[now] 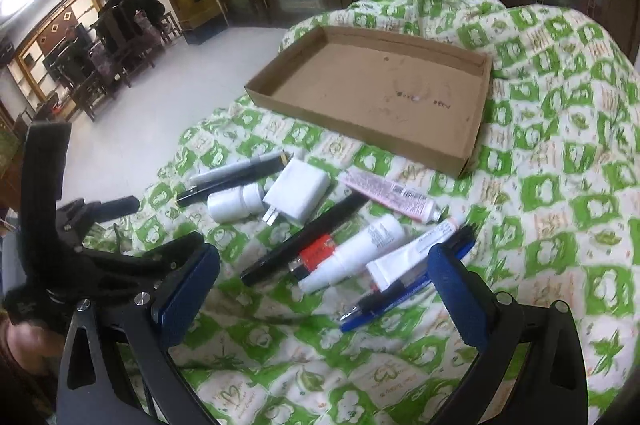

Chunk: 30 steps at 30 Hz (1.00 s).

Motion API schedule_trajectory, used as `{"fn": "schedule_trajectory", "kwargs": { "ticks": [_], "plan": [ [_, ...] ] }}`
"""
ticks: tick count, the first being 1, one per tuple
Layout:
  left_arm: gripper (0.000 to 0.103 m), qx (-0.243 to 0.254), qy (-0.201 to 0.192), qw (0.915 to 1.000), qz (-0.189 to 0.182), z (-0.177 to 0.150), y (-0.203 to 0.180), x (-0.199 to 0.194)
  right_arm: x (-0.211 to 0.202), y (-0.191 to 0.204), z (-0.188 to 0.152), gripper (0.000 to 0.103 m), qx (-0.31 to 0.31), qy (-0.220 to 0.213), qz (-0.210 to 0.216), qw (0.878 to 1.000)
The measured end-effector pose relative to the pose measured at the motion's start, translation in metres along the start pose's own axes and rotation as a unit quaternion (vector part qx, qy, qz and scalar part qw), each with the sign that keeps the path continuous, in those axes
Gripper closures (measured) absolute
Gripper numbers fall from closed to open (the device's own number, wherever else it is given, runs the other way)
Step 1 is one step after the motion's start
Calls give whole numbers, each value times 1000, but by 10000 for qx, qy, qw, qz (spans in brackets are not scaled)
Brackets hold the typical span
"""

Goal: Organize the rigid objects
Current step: 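Move both tools toward the scattered items beside the cardboard tray, then grasp the white pill bottle with left tool while right tool grasps the white charger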

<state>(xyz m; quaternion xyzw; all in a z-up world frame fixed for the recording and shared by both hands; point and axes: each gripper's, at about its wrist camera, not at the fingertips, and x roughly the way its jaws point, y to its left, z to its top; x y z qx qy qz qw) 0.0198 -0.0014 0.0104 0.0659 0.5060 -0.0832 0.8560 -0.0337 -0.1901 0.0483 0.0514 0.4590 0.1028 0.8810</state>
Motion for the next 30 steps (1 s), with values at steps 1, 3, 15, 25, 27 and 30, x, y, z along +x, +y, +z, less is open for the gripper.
{"fn": "schedule_trajectory", "kwargs": {
  "ticks": [1,3,15,25,27,30],
  "plan": [
    [0,48,5,10000,7,3,0,0,0,-1,-1,1,-7,-46,-68,10000],
    [0,106,11,9999,-1,7,2,1,1,-2,-3,1,13,-34,-57,10000],
    [0,369,215,9975,-570,14,15,15,5,-8,-5,1,172,-4,-6,9999],
    [0,631,345,9948,-716,38,12,36,13,-22,-5,1,403,84,-36,9991],
    [0,814,363,9935,-707,42,6,41,16,-25,-5,1,463,137,-7,9988],
    [18,1066,352,9907,-765,43,-4,46,17,-31,-5,1,595,157,13,9981]
  ]
}}
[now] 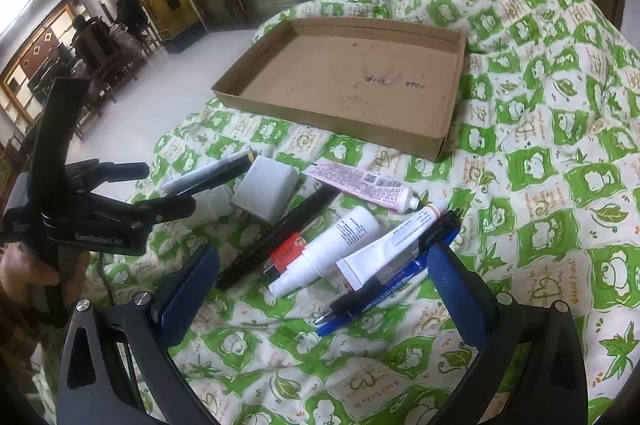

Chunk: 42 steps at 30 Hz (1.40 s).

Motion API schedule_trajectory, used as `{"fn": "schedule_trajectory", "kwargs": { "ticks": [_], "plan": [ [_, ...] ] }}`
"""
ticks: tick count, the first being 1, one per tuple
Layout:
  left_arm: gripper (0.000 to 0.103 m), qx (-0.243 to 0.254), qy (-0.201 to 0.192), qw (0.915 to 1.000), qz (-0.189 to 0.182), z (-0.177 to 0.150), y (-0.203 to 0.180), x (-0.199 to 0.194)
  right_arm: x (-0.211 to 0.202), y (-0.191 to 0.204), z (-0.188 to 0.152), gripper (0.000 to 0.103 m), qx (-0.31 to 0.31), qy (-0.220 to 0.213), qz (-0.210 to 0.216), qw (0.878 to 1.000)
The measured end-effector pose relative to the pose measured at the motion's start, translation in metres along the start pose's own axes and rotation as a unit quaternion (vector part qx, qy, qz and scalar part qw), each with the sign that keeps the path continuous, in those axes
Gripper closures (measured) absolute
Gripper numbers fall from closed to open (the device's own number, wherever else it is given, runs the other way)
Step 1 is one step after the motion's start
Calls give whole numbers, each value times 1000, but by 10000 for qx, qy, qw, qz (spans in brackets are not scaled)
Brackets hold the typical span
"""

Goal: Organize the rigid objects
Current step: 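Grasp the white pill bottle with left tool while right tool grasps the white charger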

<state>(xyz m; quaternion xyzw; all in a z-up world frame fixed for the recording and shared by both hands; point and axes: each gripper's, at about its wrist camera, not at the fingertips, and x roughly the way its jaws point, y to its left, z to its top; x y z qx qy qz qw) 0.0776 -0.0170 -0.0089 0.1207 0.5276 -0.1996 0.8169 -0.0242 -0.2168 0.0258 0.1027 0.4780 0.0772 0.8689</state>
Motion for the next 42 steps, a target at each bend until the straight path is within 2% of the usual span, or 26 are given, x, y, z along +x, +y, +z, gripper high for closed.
{"fn": "schedule_trajectory", "kwargs": {
  "ticks": [2,7,9,10,14,18,20,23,25,27,28,32,33,38,40,41,42],
  "plan": [
    [32,118,100,9999,-45,0,-4,7,0,-5,1,1,95,-4,10,10000],
    [34,359,324,9988,1,-4,-13,23,5,-8,2,1,173,76,17,9998],
    [47,424,278,9987,-80,0,-19,23,8,-7,2,1,154,109,35,9998],
    [64,409,306,9985,-180,1,-20,23,9,-6,2,1,147,122,63,9998],
    [69,476,417,9977,-236,0,-26,26,11,-4,2,8,123,157,140,9997],
    [71,267,656,9966,-416,-8,-23,21,18,-4,3,16,245,303,303,9988],
    [71,91,762,9960,-452,-16,-20,22,26,-2,8,20,411,501,560,9963],
    [71,-410,712,9946,-635,-25,-11,24,42,11,19,22,452,767,858,9923],
    [71,-825,674,9906,-853,-28,-1,27,55,19,26,25,517,927,1009,9892],
    [71,-1111,573,9870,-1010,-31,7,25,70,26,33,37,681,1073,1233,9842],
    [71,-1166,535,9863,-1033,-32,10,24,78,29,37,38,781,1135,1285,9821],
    [71,-1327,486,9837,-1114,-40,15,26,111,32,42,40,1158,1512,1181,9746],
    [71,-1330,504,9835,-1114,-40,16,26,114,33,42,43,1227,1521,1184,9735],
    [68,-1248,572,9851,-1033,-46,19,23,131,40,44,43,1248,1480,923,9767],
    [68,-1209,575,9861,-981,-48,19,22,134,38,47,48,1175,1416,831,9794],
    [68,-1199,579,9864,-960,-49,20,21,136,37,47,58,1129,1420,787,9802],
    [68,-1193,583,9867,-937,-38,9,30,137,33,47,58,1126,1415,837,9799]
  ]
}}
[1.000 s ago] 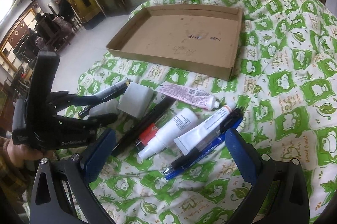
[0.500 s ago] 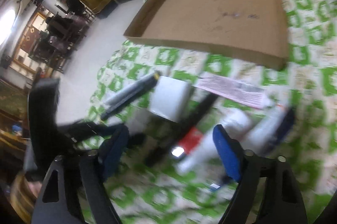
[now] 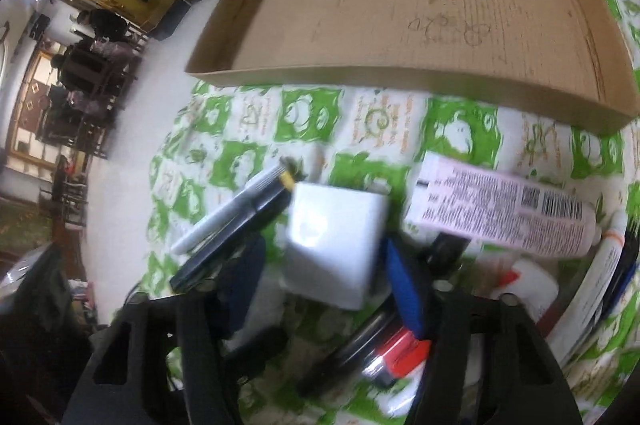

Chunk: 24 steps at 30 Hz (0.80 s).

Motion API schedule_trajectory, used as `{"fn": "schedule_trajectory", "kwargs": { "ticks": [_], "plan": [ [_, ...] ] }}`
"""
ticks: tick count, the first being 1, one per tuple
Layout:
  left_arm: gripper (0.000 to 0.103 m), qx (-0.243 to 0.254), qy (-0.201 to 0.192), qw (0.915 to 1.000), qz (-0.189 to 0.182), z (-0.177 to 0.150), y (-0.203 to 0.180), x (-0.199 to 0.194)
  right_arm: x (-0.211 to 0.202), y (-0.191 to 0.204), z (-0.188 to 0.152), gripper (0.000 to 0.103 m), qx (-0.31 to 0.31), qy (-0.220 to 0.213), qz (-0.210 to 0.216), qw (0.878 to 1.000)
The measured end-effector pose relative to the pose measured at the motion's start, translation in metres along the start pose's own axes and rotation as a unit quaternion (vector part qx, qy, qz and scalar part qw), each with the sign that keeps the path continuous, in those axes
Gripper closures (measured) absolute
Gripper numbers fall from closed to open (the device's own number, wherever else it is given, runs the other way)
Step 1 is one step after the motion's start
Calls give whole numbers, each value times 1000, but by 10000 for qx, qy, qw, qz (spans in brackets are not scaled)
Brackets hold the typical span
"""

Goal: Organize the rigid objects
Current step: 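Grasp the white pill bottle with left tool while right tool grasps the white charger, then carry the pill bottle and charger into the cardboard tray with both tools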

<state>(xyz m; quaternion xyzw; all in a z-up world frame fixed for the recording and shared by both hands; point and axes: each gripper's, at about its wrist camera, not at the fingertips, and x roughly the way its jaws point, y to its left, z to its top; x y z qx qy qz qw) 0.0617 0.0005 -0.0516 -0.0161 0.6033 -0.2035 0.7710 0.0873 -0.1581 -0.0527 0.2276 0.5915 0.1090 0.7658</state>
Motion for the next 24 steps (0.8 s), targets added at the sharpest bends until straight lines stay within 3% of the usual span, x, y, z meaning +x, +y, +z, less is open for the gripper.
{"fn": "schedule_trajectory", "kwargs": {
  "ticks": [6,12,14,24],
  "plan": [
    [66,121,-2,9998,163,3,-8,3,-18,-11,-10,59,-251,132,24,9996],
    [66,184,-134,9991,357,18,-17,4,-39,-19,-47,59,-584,237,-110,9979],
    [66,120,-146,9991,367,23,-18,8,-40,-26,-57,59,-502,300,17,9983],
    [65,422,-5,9943,979,27,-47,35,-35,-20,-57,60,-625,205,-63,9978]
  ]
}}
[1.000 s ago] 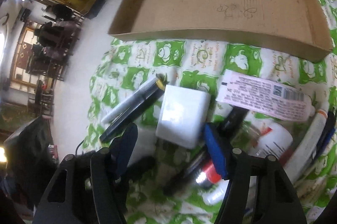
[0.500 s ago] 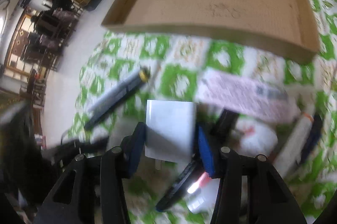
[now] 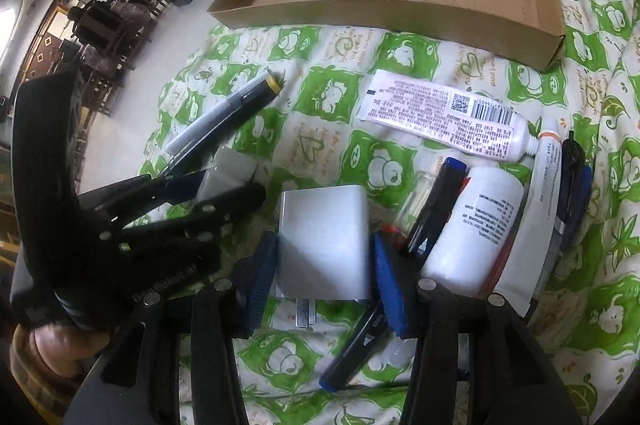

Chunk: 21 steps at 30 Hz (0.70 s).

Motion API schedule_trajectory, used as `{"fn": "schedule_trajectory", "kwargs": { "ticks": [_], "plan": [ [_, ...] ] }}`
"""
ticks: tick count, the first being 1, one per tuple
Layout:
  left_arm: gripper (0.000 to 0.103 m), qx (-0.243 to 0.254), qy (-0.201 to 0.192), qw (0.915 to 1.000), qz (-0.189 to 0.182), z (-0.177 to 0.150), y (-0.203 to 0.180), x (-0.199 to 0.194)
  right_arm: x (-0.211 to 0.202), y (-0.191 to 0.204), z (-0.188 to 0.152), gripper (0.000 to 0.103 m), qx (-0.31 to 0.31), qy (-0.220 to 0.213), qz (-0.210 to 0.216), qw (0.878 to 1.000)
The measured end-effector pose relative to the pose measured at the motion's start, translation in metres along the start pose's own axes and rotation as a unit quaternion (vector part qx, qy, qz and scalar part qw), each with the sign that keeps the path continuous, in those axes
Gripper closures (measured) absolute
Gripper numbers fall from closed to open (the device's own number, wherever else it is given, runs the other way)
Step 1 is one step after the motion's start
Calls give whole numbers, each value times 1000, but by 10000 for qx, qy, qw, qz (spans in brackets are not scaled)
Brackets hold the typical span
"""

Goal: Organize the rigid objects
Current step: 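Carry the pill bottle and charger into the cardboard tray with both tools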

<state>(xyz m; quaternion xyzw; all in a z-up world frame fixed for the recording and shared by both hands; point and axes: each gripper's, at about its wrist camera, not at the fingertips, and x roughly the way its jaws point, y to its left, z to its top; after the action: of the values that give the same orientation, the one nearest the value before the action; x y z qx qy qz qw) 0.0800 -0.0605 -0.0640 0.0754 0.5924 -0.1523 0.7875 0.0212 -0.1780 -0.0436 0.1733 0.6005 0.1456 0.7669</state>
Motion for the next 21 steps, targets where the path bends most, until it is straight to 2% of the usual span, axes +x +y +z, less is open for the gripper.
{"fn": "schedule_trajectory", "kwargs": {
  "ticks": [5,9,12,21],
  "plan": [
    [64,-145,34,9999,-73,2,4,0,1,0,2,60,-17,-24,11,10000],
    [64,-18,2,10000,79,0,7,-1,2,1,2,60,-30,-45,27,10000],
    [70,35,-94,9998,179,-1,6,-3,0,0,2,60,-17,-85,70,9999],
    [71,7,-553,9982,246,-5,4,-28,-10,-7,2,60,80,-169,246,9995]
  ]
}}
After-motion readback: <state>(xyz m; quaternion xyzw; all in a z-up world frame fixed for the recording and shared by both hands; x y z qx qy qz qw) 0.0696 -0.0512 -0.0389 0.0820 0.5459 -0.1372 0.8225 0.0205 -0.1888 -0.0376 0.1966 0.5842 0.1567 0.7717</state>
